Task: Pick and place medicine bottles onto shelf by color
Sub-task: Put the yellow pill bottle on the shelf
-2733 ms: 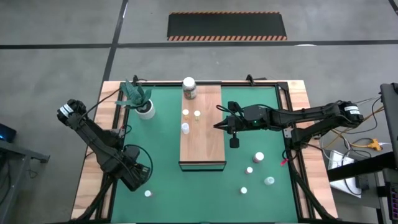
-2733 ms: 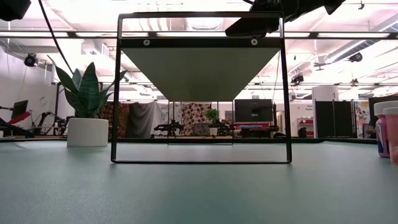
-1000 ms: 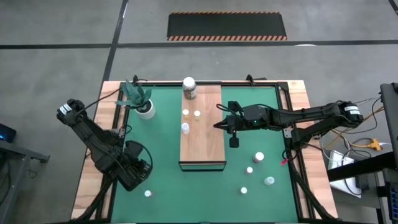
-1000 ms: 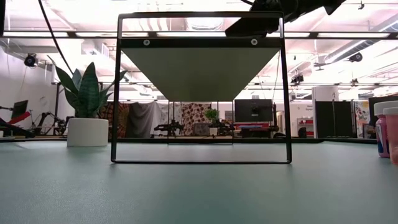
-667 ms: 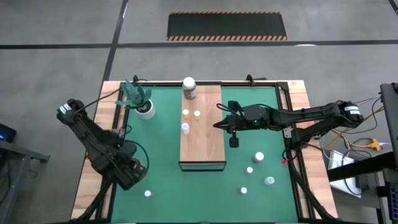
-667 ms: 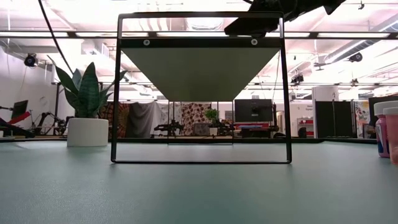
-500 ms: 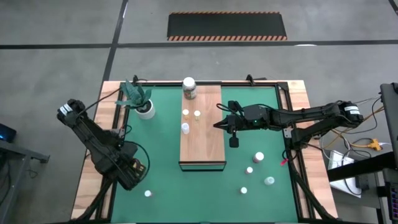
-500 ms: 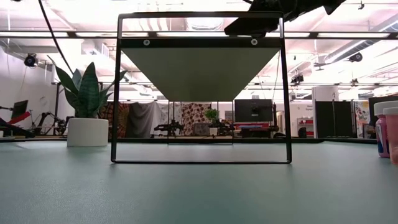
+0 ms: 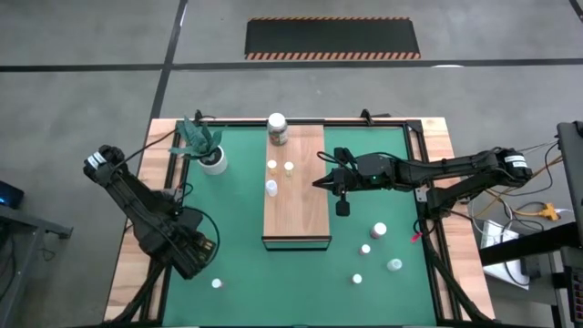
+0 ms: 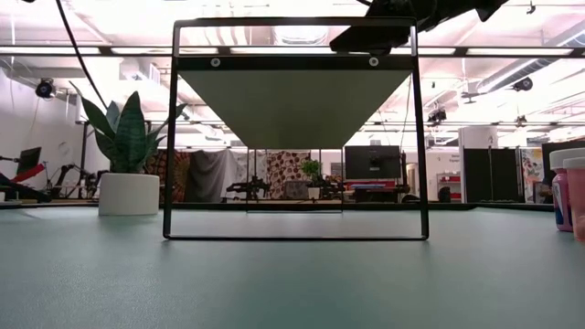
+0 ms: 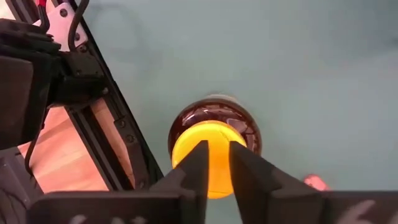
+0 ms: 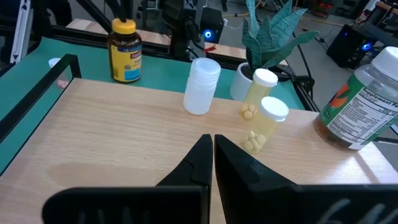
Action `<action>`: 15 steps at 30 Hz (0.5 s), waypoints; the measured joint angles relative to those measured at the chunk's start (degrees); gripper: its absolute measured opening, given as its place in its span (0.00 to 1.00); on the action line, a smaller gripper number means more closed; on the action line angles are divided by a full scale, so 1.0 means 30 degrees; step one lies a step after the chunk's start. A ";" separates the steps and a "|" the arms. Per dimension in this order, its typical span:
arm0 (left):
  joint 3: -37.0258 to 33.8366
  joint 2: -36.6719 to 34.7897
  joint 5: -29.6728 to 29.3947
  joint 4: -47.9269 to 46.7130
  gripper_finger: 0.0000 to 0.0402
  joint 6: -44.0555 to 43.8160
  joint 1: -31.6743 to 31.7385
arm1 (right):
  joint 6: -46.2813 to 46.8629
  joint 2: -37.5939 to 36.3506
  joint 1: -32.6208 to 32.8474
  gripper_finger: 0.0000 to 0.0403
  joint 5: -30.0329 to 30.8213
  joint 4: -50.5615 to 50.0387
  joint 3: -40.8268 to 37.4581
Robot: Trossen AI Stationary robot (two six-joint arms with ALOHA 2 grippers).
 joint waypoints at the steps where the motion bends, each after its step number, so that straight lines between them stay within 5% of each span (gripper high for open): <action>1: -0.0026 -0.0014 0.0007 0.0002 0.16 0.0000 0.0000 | 0.0000 0.0000 0.0000 0.02 -0.0004 -0.0004 0.0001; 10: 0.0154 -0.0073 0.0158 0.0044 0.57 0.1016 0.0000 | -0.0040 0.0000 0.0000 0.02 -0.0006 -0.0015 -0.0001; 15: 0.0733 -0.0114 0.0228 0.0108 0.71 0.2238 -0.0020 | -0.0001 0.0000 0.0000 0.02 0.0000 -0.0015 -0.0003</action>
